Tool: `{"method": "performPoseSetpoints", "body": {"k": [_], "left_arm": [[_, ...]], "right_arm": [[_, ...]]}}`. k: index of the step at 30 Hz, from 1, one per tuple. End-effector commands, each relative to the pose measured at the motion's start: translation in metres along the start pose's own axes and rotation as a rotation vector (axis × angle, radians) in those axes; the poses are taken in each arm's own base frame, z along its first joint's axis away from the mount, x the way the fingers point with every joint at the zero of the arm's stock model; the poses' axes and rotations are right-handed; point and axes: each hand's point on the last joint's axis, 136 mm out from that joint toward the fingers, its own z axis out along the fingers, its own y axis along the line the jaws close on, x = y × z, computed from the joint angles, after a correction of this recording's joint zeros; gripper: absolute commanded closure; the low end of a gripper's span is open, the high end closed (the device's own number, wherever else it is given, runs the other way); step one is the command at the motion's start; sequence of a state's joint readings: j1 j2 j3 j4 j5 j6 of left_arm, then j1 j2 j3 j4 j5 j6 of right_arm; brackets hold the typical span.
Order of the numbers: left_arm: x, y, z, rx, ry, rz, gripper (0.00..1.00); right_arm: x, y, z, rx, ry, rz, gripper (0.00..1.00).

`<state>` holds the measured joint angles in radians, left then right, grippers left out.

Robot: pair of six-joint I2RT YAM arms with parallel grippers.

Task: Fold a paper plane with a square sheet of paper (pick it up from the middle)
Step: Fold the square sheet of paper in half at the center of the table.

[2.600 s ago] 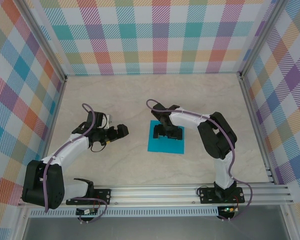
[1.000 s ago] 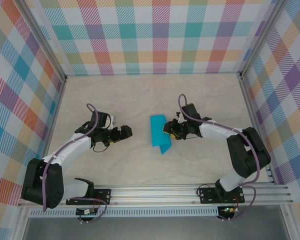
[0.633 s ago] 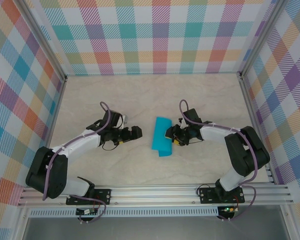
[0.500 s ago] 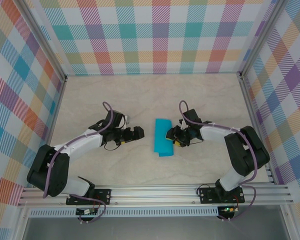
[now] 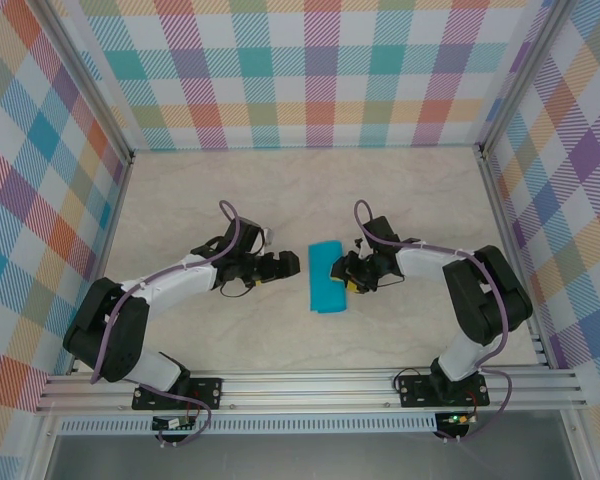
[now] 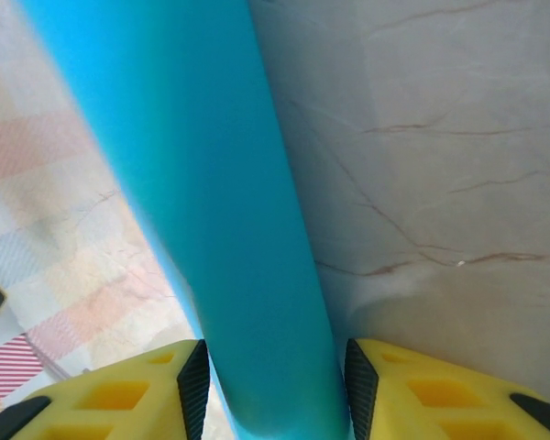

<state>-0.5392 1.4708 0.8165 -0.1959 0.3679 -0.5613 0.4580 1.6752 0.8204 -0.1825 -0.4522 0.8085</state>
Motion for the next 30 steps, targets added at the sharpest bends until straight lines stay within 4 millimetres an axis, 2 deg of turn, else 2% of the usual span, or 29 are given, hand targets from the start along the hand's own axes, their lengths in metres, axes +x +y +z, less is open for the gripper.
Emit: {"method": "performPoseSetpoints", "body": {"k": [1,12,13,16,18,24,30], "left_arm": [[-0.007,-0.007,-0.002,-0.004,-0.022,0.014,0.06],[-0.010,-0.010,-0.003,-0.006,-0.029,0.015,0.06],[-0.010,-0.010,-0.003,-0.006,-0.027,0.014,0.06],[-0.008,-0.010,-0.003,-0.003,-0.022,0.015,0.06],[-0.007,-0.010,-0.002,0.001,-0.017,0.016,0.06],[-0.007,-0.011,0.000,0.005,-0.009,0.019,0.07],[-0.007,-0.014,0.002,0.008,-0.001,0.030,0.09]], "right_arm": [[0.000,0.019,0.003,-0.112,0.015,0.038,0.58],[0.006,0.046,0.004,-0.212,-0.027,0.108,0.63],[0.006,0.042,0.005,-0.187,-0.025,0.111,0.63],[0.009,0.014,0.008,-0.046,-0.034,0.132,0.61],[0.010,0.004,0.007,0.004,-0.042,0.120,0.57],[0.008,-0.008,-0.007,0.130,-0.071,0.075,0.46],[0.006,-0.018,-0.010,0.222,-0.058,0.048,0.45]]}}
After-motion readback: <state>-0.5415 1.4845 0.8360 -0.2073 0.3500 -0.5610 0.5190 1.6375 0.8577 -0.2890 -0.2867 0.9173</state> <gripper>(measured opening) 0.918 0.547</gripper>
